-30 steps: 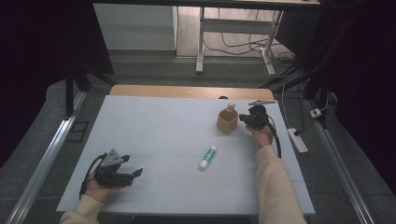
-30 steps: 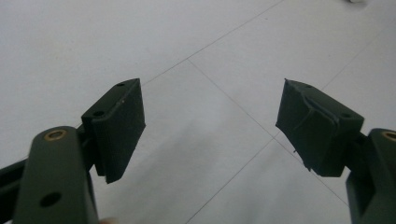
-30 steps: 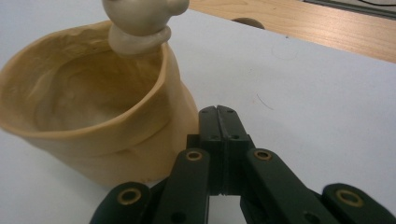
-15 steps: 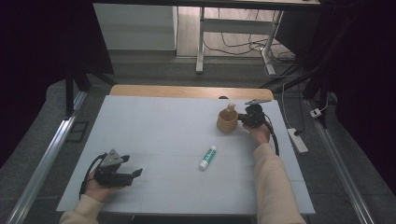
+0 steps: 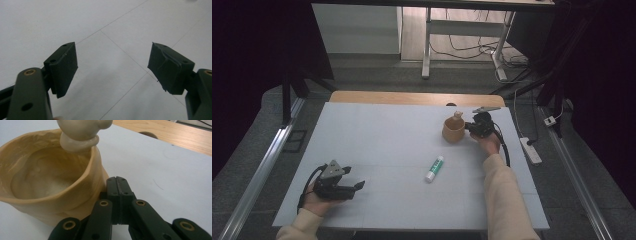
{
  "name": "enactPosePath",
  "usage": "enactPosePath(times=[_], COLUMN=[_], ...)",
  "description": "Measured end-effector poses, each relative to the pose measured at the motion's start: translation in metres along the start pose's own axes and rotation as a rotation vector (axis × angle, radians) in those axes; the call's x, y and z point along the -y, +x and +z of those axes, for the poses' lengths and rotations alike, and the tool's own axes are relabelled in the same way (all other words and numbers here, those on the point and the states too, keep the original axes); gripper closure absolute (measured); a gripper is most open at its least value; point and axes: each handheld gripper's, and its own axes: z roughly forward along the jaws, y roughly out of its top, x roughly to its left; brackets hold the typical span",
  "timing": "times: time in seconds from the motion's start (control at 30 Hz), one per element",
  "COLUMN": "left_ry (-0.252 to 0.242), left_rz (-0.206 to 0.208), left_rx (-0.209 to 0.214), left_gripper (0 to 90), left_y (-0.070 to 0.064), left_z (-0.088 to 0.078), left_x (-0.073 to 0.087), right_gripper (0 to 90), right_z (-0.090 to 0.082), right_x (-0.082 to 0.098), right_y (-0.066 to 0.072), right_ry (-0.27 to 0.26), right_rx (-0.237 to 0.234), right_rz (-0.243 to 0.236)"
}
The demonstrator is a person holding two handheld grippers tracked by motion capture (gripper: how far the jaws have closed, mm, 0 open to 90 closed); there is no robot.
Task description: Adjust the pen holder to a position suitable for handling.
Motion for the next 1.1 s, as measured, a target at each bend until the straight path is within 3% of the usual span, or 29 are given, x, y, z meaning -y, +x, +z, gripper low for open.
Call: enactPosePath(times=[1.1], left_ry=[-0.002], left_rz=[0.004], left_rx=[0.008], left_gripper=[23.0], left_y=[0.0], left_z=[0.0], left_x=[0.0], right_gripper=[89.8], right_z=[0.029], right_x=[-0.016], right_y=[0.045], right_ry=[-0.001], right_rx=[-0.099], right_rz=[-0.078])
